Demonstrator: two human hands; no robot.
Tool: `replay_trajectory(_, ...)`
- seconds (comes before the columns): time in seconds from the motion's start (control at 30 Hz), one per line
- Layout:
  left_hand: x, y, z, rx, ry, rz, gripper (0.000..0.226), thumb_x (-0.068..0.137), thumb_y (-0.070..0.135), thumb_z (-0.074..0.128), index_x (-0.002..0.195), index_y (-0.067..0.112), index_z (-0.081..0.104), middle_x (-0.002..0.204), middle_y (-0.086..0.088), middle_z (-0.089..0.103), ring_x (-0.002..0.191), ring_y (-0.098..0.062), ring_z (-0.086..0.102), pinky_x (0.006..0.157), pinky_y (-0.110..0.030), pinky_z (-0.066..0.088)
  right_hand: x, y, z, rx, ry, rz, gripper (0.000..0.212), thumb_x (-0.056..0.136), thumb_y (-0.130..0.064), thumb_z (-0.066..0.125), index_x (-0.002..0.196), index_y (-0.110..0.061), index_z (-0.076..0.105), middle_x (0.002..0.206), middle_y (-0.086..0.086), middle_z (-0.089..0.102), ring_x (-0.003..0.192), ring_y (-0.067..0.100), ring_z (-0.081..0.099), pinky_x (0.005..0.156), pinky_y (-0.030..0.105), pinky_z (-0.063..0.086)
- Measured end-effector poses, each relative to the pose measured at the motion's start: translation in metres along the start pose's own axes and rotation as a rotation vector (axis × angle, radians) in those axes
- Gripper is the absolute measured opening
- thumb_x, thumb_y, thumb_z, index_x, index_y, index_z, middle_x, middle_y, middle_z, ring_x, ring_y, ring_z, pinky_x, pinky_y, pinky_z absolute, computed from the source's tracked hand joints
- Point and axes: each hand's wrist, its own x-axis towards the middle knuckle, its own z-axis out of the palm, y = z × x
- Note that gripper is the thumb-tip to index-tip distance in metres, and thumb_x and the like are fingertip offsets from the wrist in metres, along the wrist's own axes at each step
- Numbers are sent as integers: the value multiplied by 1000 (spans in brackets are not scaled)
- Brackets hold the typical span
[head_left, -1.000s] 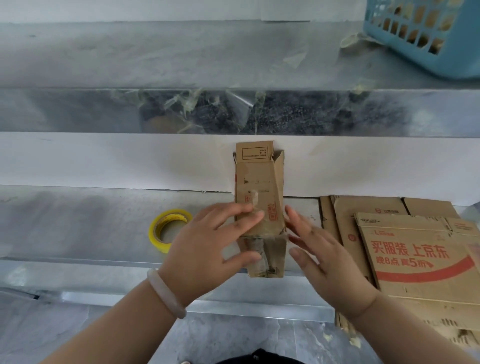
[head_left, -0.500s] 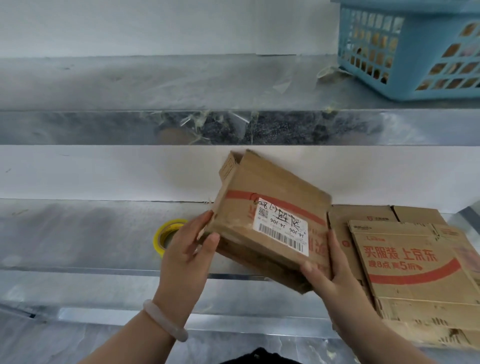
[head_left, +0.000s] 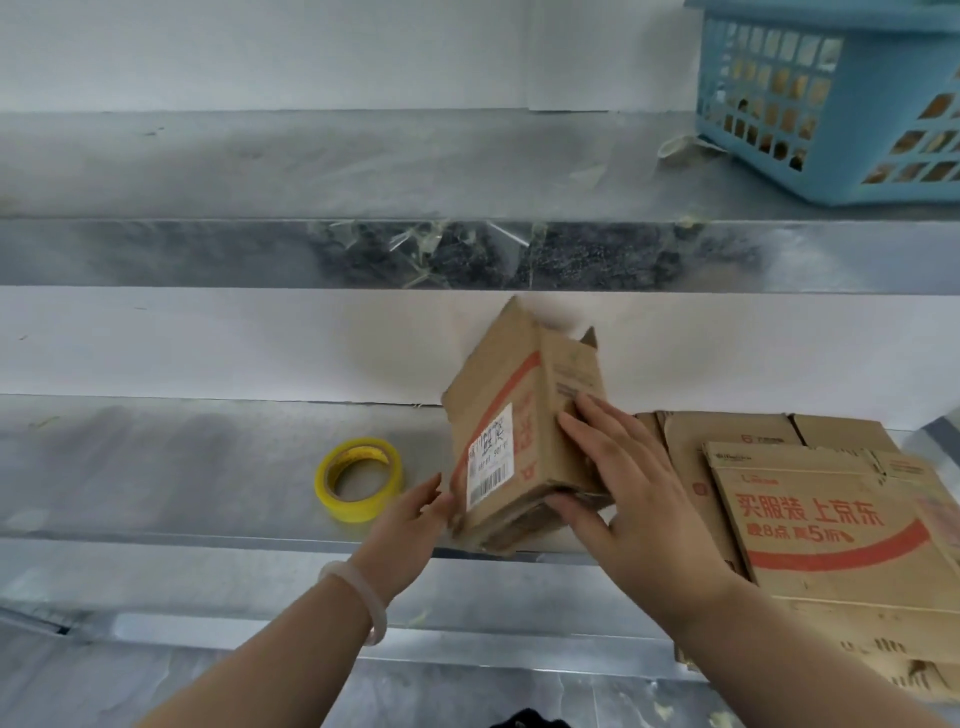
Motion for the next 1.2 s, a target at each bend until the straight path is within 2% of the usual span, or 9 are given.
replay_trajectory(0.1,4,-21,-22,180,179,122,36,95,20,57,131,17,55,108,0,58,87,-4,55,81,-21,41,11,-3,17,-195,-66,-132,58,93,-51,47,143,-24,42,149,-3,44,141,17,34,110,43,39)
replay_trajectory(0.23,3,-48,-62,518,433,238,34,87,17,67,121,19,64,118,-2,60,109,-22,54,94,-33,43,21,-12,38,-192,-39,-176,49,92,-43,56,136,-21,54,144,0,51,138,19,41,112,37,36)
replay_trajectory(0.4,17,-67,-83,887,398,283,37,74,21,74,111,17,71,108,-4,69,107,-32,60,91,-45,49,24,-18,52,-210,63,-179,49,90,-44,57,134,-22,58,142,-2,53,137,20,42,114,33,33)
replay_trajectory(0.5,26,-72,-89,1055,351,323,38,57,27,83,93,24,74,94,3,72,97,-31,65,83,-46,52,14,-23,52,-233,47,-146,63,87,-51,57,143,-27,43,150,-1,45,141,22,37,113,42,35)
replay_trajectory(0.63,28,-67,-93,991,359,424,27,67,21,70,90,31,60,84,6,66,91,-29,63,91,-49,47,11,-27,45,-231,14,-87,66,88,-51,54,147,-30,34,152,0,41,144,22,33,107,55,41)
replay_trajectory(0.73,13,-53,-92,839,377,499,19,82,31,45,100,35,47,93,10,64,93,-22,61,103,-50,37,13,-31,39,-176,34,-64,57,93,-45,50,145,-23,40,149,1,45,144,20,33,109,51,40)
replay_trajectory(0.87,-21,-11,-99,658,393,714,18,88,34,46,104,29,53,100,20,55,95,-10,57,109,-43,30,30,-54,27,-112,71,-179,42,97,-29,47,136,-16,55,138,-3,55,138,17,41,111,40,37)
replay_trajectory(0.97,-42,30,-105,612,394,853,19,89,31,51,101,20,60,99,19,54,93,-5,51,97,-37,41,56,-77,30,-148,12,-286,38,98,-27,44,130,-19,61,126,-7,64,130,16,49,109,34,37)
replay_trajectory(1.2,-62,69,-105,625,410,900,18,90,32,51,101,20,59,100,9,60,92,-16,56,82,-40,49,83,-106,37,-27,45,-98,38,86,-48,55,111,-25,71,101,-8,70,98,7,55,88,31,50)
